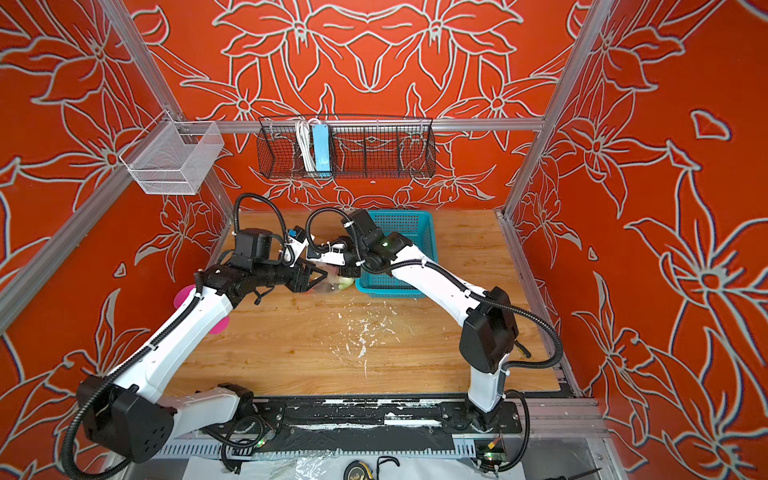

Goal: Place the food in the zip-top bag and seal the zipper

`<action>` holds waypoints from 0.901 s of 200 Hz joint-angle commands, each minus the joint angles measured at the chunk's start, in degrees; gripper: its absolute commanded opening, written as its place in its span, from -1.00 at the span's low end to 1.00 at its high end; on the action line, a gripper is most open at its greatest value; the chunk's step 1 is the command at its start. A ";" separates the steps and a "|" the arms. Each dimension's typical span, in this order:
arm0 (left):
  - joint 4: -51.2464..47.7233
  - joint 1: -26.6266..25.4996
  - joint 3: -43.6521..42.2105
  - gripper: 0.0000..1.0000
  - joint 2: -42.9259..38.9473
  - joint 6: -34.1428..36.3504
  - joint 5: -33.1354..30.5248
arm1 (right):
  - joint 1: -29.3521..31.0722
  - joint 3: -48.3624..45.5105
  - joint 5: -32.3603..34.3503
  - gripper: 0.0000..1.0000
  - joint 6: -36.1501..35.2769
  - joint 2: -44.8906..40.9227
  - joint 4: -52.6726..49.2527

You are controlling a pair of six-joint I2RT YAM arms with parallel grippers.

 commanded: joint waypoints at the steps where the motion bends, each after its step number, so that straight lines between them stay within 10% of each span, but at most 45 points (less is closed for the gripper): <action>1: -0.18 -1.16 1.76 0.07 1.35 2.53 -1.48 | -0.21 1.03 -2.27 -1.00 1.00 -1.82 -0.10; 107: 4.13 -2.24 0.50 -0.22 1.80 2.82 -3.30 | -1.00 1.40 -4.94 -1.00 2.76 -2.96 -1.11; 180: 7.47 -2.24 -3.06 -0.01 0.43 2.43 -4.62 | -3.03 -0.23 -9.31 -1.00 4.75 -4.01 0.84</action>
